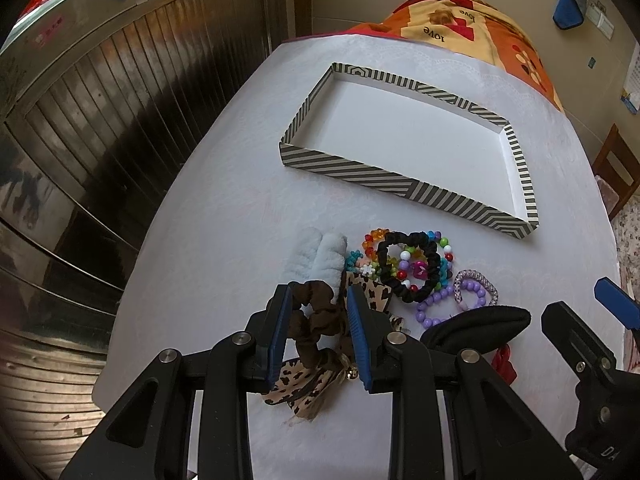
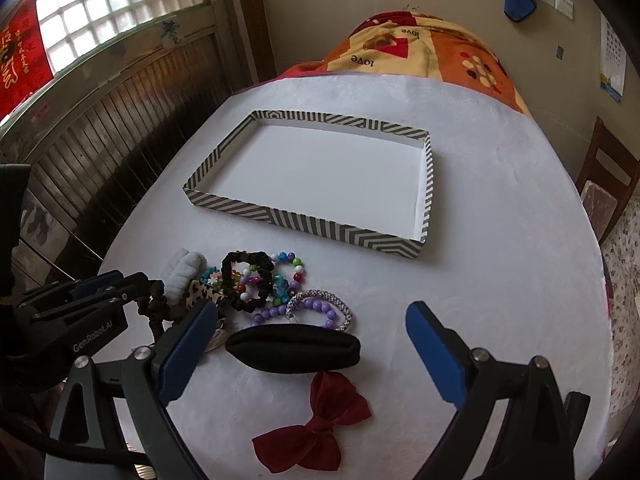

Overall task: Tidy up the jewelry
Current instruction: 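Position both open tools above the scrunchies in the pile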

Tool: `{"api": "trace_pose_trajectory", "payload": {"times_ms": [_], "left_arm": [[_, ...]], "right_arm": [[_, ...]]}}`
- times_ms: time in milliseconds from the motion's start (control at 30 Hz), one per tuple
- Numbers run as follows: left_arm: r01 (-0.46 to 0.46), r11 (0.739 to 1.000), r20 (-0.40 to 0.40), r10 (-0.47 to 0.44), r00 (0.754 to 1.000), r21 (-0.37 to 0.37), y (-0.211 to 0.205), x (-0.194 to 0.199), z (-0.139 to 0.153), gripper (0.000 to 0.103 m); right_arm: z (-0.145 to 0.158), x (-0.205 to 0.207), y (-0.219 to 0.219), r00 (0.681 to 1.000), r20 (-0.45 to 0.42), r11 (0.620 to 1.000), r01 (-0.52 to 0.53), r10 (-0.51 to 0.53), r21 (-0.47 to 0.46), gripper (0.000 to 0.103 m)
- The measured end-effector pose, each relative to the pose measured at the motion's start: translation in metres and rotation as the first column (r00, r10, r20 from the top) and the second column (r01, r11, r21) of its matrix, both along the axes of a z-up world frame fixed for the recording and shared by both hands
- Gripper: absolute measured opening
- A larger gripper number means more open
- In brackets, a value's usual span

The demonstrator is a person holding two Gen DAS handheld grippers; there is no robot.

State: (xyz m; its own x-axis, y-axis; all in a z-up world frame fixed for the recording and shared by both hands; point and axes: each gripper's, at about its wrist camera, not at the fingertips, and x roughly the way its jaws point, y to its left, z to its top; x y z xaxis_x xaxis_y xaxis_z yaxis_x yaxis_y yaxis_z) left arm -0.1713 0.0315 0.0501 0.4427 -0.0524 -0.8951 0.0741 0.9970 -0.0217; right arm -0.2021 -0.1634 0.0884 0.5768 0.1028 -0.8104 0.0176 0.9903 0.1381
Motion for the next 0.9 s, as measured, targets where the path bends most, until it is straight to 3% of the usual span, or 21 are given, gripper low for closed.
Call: {"api": "trace_pose_trajectory", "payload": {"times_ms": [900], "left_arm": [[-0.007,1.000,-0.015,0.006,1.000,-0.013,0.010,-0.006,-0.002,0.011]], "right_arm": [[-0.002,-0.005,0.009,1.000,-0.025,1.000,-0.002,0.001,-0.021,0.098]]}}
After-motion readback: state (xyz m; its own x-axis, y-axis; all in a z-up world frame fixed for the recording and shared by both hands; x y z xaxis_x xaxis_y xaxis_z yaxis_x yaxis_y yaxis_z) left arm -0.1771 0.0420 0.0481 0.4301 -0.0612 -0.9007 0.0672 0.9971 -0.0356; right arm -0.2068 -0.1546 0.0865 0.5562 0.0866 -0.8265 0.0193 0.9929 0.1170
